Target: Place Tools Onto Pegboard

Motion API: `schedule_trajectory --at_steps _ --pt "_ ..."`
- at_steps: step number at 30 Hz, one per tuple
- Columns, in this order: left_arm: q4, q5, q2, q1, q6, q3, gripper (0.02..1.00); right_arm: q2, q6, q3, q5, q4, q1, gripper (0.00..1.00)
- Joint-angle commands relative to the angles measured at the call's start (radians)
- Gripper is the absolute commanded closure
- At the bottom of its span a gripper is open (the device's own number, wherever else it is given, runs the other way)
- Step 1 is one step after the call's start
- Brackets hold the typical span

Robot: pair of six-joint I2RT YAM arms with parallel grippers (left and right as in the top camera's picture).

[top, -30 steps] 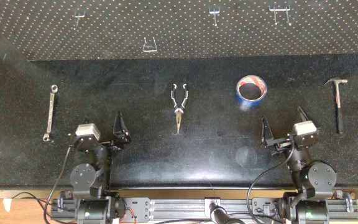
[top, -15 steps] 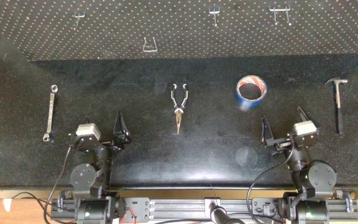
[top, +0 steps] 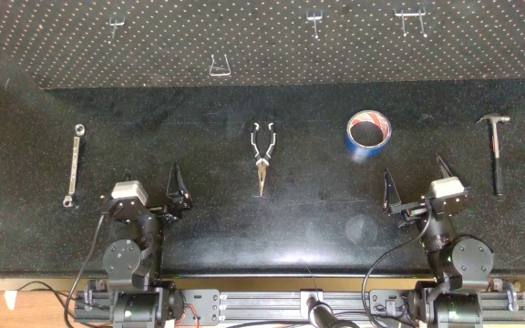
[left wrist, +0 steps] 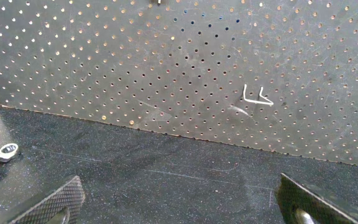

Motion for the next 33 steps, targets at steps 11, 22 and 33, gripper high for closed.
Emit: schedule_trajectory --at_steps 11,22,33 --pt "-0.020 0.146 0.198 0.022 0.171 0.124 0.025 -0.011 0.011 -0.003 -0.010 -0.004 0.006 0.025" --pt "-0.795 0.021 1.051 0.397 0.646 0.856 0.025 -0.011 0.011 -0.003 -0.010 -0.003 0.006 0.025" --pt "-0.776 0.028 1.494 0.673 0.784 1.042 0.025 -0.011 0.011 -0.003 -0.010 -0.003 0.006 0.025"
